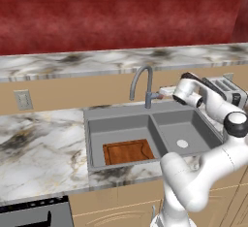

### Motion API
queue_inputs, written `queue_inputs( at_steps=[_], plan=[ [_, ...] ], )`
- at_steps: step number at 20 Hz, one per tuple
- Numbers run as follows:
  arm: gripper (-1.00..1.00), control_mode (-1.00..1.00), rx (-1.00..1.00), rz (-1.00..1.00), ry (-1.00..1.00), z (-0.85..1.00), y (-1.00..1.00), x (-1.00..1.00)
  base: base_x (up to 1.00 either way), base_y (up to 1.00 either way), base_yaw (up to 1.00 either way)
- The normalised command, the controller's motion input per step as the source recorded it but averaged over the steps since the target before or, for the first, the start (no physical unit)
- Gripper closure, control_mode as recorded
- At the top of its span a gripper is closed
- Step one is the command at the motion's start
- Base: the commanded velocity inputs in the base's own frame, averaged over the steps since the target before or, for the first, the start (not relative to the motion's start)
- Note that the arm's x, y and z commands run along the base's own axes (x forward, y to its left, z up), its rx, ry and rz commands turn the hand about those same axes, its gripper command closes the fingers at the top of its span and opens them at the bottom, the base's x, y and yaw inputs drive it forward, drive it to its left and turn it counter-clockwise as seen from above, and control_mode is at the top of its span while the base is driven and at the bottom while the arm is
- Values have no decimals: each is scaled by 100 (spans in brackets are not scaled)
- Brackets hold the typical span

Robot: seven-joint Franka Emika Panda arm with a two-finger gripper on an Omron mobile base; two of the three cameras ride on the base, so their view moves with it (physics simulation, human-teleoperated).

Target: Turn on the sink faucet with hot water and rinse the cutting board for ten seconds, then turn off the faucet. Push the cutting board to reach the water if necessary.

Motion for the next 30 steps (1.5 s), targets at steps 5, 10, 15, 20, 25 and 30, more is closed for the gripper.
queue_inputs(
  at_steps=[5, 10, 15, 20, 25, 30],
  plan=[
    [-100, -100, 0, 0, 0, 0, -54, -3, 0, 0, 0],
    [-100, -100, 0, 0, 2, 0, -62, 0, 0, 0, 0],
    [-100, -100, 0, 0, 2, 0, -57, -3, 0, 0, 0],
    [-100, -100, 0, 0, 4, 0, -54, -5, 0, 0, 0],
    [-100, -100, 0, 0, 4, 0, -55, -4, 0, 0, 0],
    [-100, -100, 0, 0, 4, 0, -54, -4, 0, 0, 0]
  ],
)
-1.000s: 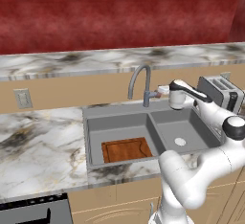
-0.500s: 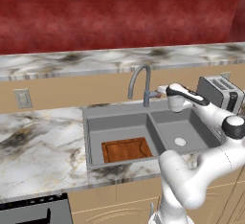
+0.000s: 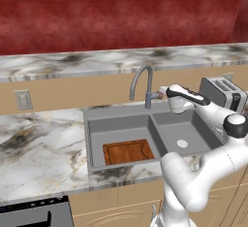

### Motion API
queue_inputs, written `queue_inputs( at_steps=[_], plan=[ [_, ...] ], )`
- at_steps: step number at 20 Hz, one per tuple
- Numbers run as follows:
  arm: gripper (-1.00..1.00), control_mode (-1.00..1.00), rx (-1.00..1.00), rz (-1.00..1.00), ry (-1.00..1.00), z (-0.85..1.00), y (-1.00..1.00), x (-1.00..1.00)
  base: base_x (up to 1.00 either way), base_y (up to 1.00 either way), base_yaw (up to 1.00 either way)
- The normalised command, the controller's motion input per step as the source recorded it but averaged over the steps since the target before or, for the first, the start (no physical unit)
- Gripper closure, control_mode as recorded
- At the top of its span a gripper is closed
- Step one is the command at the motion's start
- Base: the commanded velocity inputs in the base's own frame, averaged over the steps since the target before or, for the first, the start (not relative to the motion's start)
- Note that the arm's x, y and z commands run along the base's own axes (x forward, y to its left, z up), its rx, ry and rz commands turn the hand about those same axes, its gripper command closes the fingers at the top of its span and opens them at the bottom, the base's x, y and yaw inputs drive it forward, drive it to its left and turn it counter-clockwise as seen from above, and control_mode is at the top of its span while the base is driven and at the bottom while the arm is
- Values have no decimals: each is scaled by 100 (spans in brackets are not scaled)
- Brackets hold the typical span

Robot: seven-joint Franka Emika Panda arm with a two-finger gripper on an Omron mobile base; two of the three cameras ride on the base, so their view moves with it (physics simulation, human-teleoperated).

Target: Turn on the sink faucet with hot water and rinse the cutting board for ten seconds, then turn off the faucet. Push the cutting board to reach the water if necessary.

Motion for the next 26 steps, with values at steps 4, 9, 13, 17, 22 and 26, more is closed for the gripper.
queue_inputs(
  at_steps=[4, 9, 13, 17, 22, 26],
  plan=[
    [-100, -100, 0, 0, 3, -2, -53, -9, 0, 0, 0],
    [-100, -100, 0, 0, 2, -1, -53, -8, 0, 0, 0],
    [-100, -100, 0, 0, 2, 0, -51, -8, 0, 0, 0],
    [-100, -100, 0, 0, 2, 0, -48, -14, 0, 0, 0],
    [-100, -100, 0, 0, 2, 0, -51, -15, 0, 0, 0],
    [-100, -100, 0, 0, 1, 0, -60, -4, 0, 0, 0]
  ],
)
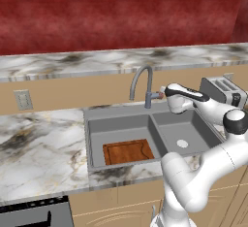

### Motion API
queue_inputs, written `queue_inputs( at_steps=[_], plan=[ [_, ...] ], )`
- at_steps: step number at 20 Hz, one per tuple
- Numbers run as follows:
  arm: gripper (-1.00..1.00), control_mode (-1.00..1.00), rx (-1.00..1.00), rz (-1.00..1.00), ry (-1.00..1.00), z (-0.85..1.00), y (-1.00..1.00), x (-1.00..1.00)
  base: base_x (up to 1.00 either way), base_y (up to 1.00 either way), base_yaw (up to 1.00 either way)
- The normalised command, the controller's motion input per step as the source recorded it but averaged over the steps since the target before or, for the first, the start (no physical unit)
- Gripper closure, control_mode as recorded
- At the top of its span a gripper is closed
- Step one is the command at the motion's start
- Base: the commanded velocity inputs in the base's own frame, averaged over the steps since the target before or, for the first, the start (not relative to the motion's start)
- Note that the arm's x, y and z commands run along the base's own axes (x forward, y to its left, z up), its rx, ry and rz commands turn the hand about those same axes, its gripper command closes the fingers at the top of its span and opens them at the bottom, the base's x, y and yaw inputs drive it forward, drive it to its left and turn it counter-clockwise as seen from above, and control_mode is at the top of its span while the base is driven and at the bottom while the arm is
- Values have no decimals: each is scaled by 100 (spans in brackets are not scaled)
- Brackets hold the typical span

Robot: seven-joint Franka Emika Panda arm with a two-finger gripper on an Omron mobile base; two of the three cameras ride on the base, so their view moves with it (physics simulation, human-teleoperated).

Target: Turn on the sink faucet with hot water and rinse the cutting board for ten seconds, then turn off the faucet. Push the cutting board to reach the water if necessary.

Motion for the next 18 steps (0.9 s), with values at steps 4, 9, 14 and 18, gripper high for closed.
queue_inputs(
  at_steps=[4, 9, 14, 18],
  plan=[
    [-100, -100, 0, 0, 0, 0, -75, -3, 0, 0, 0],
    [-100, -100, 0, 0, 0, 0, -78, -1, 0, 0, 0],
    [-100, -100, 0, 0, 0, 0, -84, 0, 0, 0, 0],
    [-100, -100, 0, 0, 0, 0, -51, -6, 0, 0, 0]
  ],
)
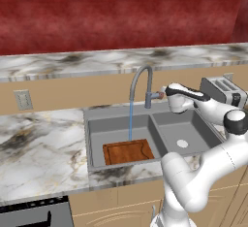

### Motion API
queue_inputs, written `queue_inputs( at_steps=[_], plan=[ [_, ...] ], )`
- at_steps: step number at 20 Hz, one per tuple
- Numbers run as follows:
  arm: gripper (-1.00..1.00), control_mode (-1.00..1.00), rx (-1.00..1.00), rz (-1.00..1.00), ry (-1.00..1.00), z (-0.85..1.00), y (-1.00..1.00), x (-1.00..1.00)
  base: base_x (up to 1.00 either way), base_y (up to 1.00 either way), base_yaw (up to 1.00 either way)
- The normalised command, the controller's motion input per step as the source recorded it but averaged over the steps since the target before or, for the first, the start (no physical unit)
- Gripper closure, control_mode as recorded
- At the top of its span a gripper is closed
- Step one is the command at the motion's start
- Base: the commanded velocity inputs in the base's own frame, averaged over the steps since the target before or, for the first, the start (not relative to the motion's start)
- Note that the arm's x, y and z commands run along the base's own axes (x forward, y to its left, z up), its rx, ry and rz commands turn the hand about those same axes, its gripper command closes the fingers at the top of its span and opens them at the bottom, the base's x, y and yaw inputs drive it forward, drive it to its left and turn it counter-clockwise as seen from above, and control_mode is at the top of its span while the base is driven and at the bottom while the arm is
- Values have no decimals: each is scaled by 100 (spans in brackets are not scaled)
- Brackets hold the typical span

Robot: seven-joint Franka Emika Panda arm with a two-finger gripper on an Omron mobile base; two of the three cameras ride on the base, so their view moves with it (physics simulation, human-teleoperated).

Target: Turn on the sink faucet with hot water and rinse the cutting board for ten seconds, then turn off the faucet. Push the cutting board to reach the water if necessary.

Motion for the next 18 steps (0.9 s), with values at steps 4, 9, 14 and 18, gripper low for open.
queue_inputs(
  at_steps=[4, 9, 14, 18],
  plan=[
    [-100, -100, 0, 0, 1, 13, -4, -8, 0, 0, 0],
    [-100, -100, 0, 0, 0, 40, 0, 0, 0, 0, 0],
    [-100, -100, 0, 0, 1, 48, 0, -1, 0, 0, 0],
    [-100, -100, 0, 0, 4, 36, 0, -18, 0, 0, 0]
  ],
)
